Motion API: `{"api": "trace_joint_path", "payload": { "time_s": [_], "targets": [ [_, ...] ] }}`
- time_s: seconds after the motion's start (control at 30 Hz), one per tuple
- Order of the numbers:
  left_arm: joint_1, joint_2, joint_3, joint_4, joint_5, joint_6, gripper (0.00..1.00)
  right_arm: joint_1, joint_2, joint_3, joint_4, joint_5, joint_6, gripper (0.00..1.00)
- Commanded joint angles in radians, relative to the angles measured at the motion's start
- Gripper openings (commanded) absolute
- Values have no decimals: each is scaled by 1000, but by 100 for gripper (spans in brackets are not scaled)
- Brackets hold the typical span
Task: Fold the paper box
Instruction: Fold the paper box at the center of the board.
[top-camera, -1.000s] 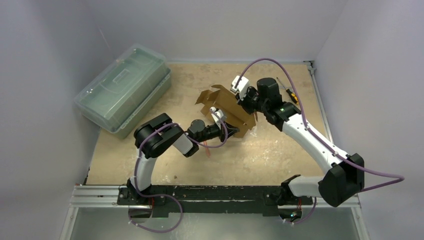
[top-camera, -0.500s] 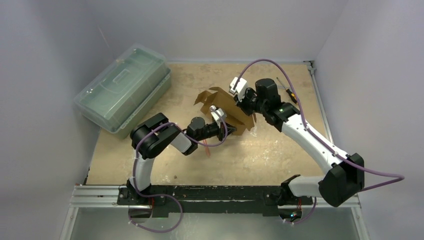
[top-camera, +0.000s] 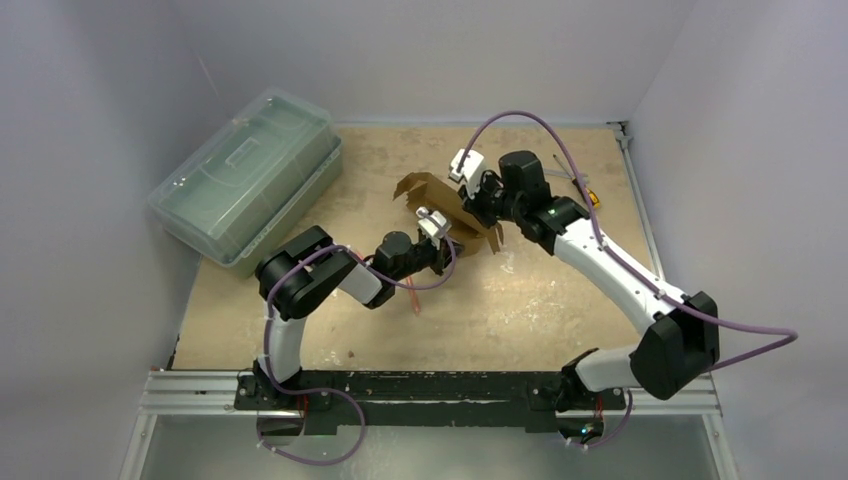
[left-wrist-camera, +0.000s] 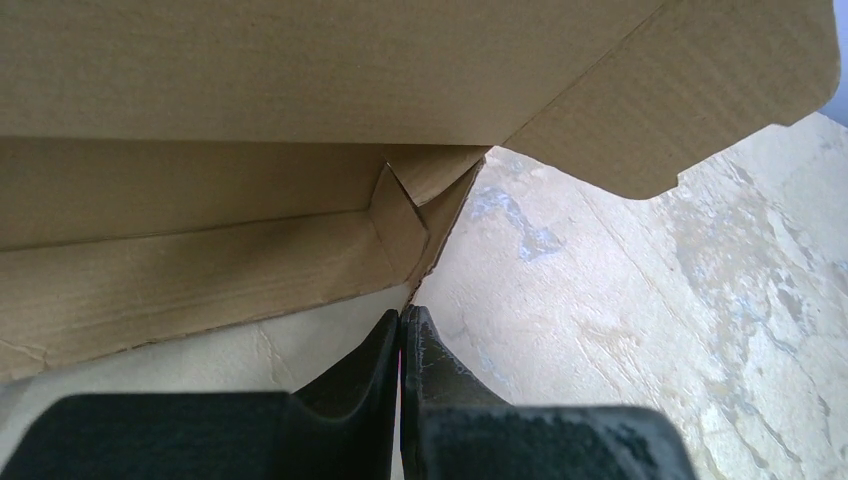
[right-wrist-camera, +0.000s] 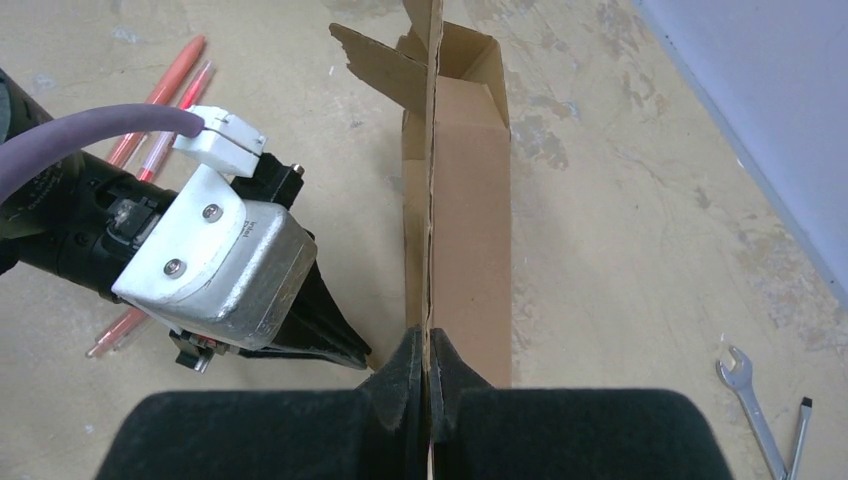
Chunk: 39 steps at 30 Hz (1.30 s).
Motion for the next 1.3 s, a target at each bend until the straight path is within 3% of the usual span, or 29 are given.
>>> {"api": "trace_joint_path", "payload": {
  "time_s": [0.0,0.63,1.17,1.27],
  "targets": [
    [11,7,0,66,-85,4,0,-1,12,58,-46,-11,30,0],
    [13,90,85,129,-188,63,0,-1,197,236,-127,-47,97,0],
    [13,134,128,173,-328,-190,0,-21,293,355,-205,-79,148,0],
    [13,136,138,173,-327,-217,4,-24,302,365,-211,-79,154,0]
  ]
}}
